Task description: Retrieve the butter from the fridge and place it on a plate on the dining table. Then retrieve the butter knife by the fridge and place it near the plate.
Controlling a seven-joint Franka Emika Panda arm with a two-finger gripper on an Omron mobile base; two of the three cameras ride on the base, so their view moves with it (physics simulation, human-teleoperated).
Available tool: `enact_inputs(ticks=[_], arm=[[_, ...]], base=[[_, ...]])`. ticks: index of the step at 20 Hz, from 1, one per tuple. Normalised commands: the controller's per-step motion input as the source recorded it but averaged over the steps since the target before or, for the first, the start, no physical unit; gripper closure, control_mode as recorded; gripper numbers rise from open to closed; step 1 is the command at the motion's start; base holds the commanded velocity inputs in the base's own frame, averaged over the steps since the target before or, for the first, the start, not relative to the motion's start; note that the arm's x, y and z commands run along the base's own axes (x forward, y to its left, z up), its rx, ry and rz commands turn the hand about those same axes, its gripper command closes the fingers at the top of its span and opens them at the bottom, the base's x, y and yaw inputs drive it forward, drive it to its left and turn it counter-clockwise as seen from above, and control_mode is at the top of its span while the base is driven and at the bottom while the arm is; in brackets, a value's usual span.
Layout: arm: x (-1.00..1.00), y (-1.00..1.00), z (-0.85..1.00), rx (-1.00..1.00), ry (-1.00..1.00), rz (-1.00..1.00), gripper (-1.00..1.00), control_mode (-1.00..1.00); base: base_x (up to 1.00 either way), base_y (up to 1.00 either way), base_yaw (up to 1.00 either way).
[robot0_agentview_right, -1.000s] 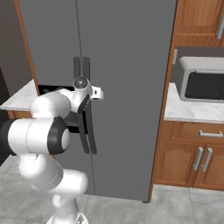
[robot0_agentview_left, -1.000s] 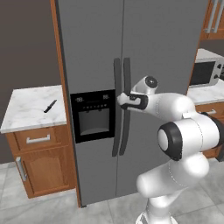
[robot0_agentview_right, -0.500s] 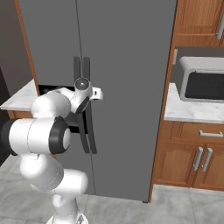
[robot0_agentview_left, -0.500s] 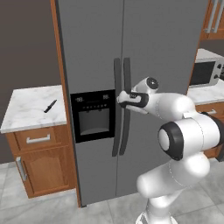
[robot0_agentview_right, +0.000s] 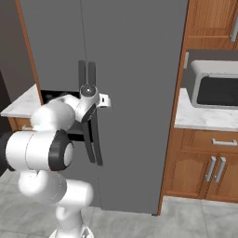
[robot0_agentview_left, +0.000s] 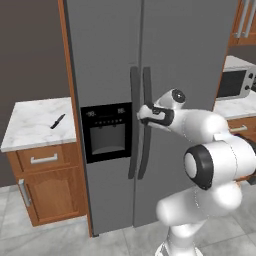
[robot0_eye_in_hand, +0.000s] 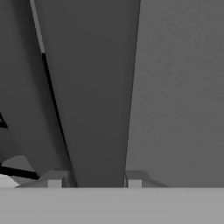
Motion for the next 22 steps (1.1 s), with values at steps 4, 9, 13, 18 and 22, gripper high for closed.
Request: enact_inputs(ticks=[4, 9, 13, 18, 22], arm=[[-1.00, -0.79, 0.38, -0.01, 0.02, 0.00, 1.00, -1.00], [-1.00, -0.99, 0.41, 0.01, 0.01, 0.00, 1.00, -1.00], [-1.00, -1.00, 0.44, 0.02, 0.10, 0.00, 1.00, -1.00], [-1.00, -1.00, 0.28, 0.00, 0.19, 0.00, 1.00, -1.00], [-0.73, -0.95, 0.00, 0.02, 0.00, -0.04, 1.00, -1.00]], base=[[0.00, 0.00, 0.00], [0.00, 0.00, 0.00], [0.00, 0.00, 0.00], [0.00, 0.00, 0.00], [0.00, 0.00, 0.00]])
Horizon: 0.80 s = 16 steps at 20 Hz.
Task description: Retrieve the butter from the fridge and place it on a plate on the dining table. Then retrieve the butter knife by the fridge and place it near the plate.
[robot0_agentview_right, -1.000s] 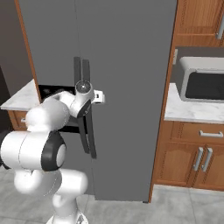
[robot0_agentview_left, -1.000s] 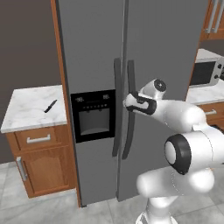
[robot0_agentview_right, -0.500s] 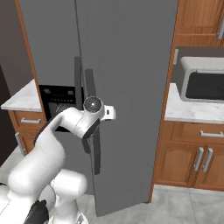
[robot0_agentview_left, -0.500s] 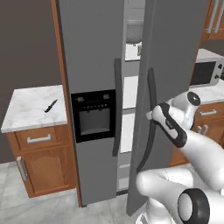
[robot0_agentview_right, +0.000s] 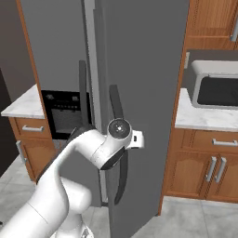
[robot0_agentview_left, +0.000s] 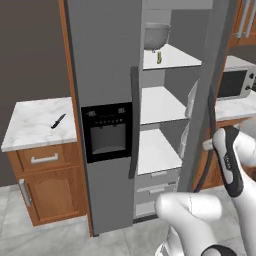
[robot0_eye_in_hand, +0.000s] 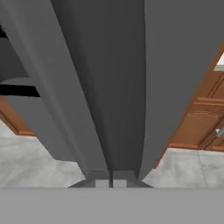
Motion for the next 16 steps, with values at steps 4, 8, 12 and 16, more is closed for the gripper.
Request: enact_inputs(ticks=[4, 8, 12, 16], arm=[[-0.54, -0.56, 0.08, 0.00, -0.03, -0.02, -1.00, -1.00], [-0.42, -0.08, 0.30, -0.01, -0.06, 0.00, -1.00, -1.00], [-0.35, 0.00, 0.43, -0.13, -0.03, -0.04, -1.00, -1.00], [-0.55, 0.06, 0.13, -0.35, 0.02, -0.16, -1.00, -1.00]], base=[[0.00, 0.00, 0.00], [0.00, 0.00, 0.00], [0.00, 0.00, 0.00], [0.00, 0.00, 0.00]])
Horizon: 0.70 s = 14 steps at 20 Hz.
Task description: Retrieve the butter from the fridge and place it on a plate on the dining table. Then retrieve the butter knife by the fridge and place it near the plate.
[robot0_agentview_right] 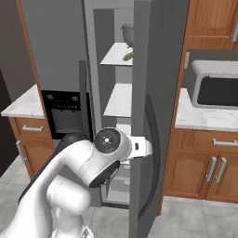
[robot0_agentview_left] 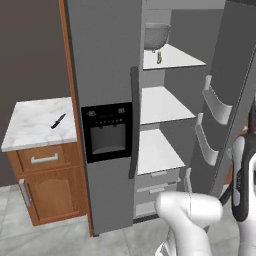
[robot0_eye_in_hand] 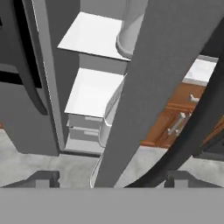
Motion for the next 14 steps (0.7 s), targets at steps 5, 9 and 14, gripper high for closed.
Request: enact_inputs(ticks=[5, 9, 14], arm=[[-0.11, 0.78, 0.00, -0.53, 0.26, -0.22, -1.00, -1.00], [0.34, 0.65, 0.04, -0.56, 0.24, -0.13, -1.00, -1.00], [0.53, -0.11, -0.03, -0.21, 0.11, -0.08, -1.00, -1.00]], base=[[0.00, 0.00, 0.00], [0.00, 0.00, 0.00], [0.00, 0.00, 0.00]])
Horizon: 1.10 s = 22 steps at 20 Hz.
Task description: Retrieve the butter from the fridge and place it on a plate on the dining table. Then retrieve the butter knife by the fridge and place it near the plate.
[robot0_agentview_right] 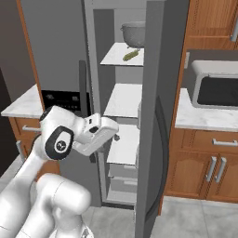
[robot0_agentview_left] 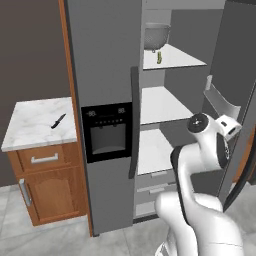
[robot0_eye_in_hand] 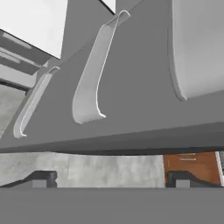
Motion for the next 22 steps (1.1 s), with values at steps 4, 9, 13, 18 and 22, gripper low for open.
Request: enact_inputs(ticks=[4, 9, 13, 18, 22], arm=[[0.92, -0.23, -0.02, -0.02, 0.03, 0.00, -1.00, -1.00], [0.75, 0.00, 0.06, -0.16, 0.04, -0.03, -1.00, -1.00], [0.33, -0.06, 0.12, -0.18, 0.07, -0.10, -1.00, -1.00], [0.09, -0.42, 0.32, -0.14, 0.08, -0.13, -1.00, -1.00], [0.00, -0.49, 0.34, -0.04, 0.06, -0.14, -1.00, -1.00]], base=[[0.00, 0.00, 0.00], [0.00, 0.00, 0.00], [0.00, 0.00, 0.00], [0.00, 0.00, 0.00], [0.00, 0.00, 0.00]])
